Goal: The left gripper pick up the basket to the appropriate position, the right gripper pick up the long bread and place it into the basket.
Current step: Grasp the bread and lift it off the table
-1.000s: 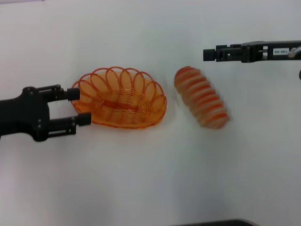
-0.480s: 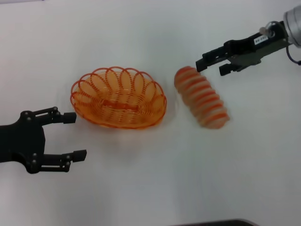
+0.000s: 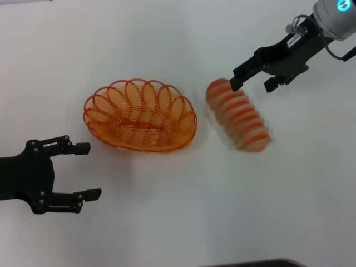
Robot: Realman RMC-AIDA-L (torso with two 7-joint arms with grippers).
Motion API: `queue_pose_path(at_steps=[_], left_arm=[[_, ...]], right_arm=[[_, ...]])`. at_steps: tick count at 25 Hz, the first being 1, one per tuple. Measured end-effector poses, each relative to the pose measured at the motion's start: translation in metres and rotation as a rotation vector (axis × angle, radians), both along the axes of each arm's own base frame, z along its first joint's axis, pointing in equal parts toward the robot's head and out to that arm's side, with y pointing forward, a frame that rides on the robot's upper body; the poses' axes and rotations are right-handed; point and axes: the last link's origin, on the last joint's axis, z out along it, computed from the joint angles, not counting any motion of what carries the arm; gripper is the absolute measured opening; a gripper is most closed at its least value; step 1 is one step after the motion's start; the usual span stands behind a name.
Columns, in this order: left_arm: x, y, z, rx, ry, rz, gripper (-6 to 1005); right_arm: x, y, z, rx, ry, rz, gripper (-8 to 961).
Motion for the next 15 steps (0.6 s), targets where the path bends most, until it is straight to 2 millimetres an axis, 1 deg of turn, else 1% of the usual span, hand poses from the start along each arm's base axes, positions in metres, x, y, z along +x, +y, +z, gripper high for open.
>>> queue_pose_path(at_steps=[5, 10, 15], left_arm=[[0.000, -0.002, -0.004, 0.000, -0.005, -0.016, 877], [0.000, -0.002, -0.008, -0.005, -0.008, -0.016, 877], [0.000, -0.003, -0.011, -0.015, -0.015, -0.013, 877]], right_arm=[[-0.007, -0.003, -0.013, -0.049, -0.078, 0.002, 949], [-0.011, -0.003, -0.026, -0.085, -0.200, 0.030, 949], [-0.014, -0.003, -0.036, -0.106, -0.239, 0.053, 949]])
